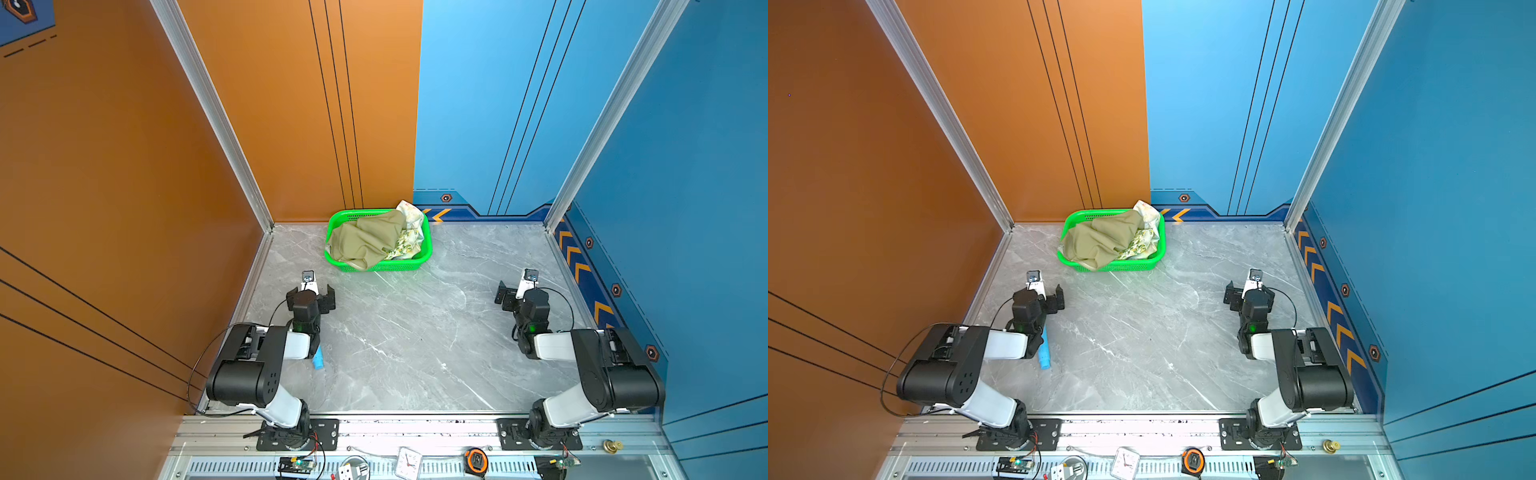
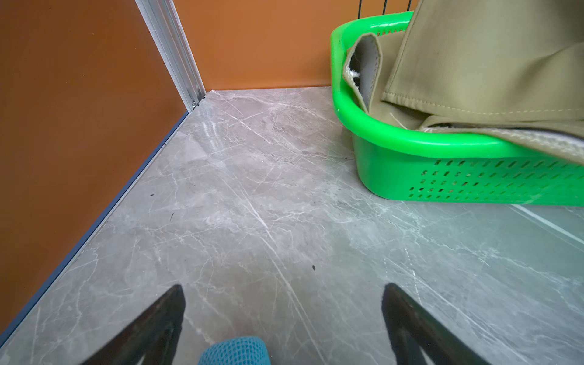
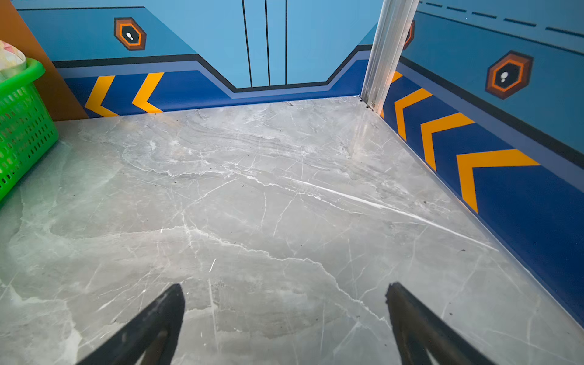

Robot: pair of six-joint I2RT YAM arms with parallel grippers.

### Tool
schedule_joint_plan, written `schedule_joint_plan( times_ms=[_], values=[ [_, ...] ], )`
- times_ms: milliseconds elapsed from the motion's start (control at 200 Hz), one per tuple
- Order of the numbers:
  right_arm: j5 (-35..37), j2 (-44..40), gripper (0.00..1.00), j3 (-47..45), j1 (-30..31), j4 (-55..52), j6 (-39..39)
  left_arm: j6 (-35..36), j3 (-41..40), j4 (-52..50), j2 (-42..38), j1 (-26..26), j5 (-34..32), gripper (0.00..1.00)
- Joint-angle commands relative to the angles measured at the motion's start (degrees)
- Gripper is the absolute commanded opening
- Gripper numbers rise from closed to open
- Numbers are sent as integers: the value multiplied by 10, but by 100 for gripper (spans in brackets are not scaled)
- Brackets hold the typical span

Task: Fold and stack skirts
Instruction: Move the basket to the top-left of the table.

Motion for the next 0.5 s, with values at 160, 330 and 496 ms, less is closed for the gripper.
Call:
schedule_joint_plan(
  times_ms=[160,330,496],
  values=[
    [-8,8,100,3,2,-8,-1,2,-1,6,0,3,13,98],
    [-7,8,100,3,2,-8,-1,3,0,1,0,7,27,98],
    [-8,8,100,3,2,-8,-1,5,0,2,-1,4,24,98]
  ],
)
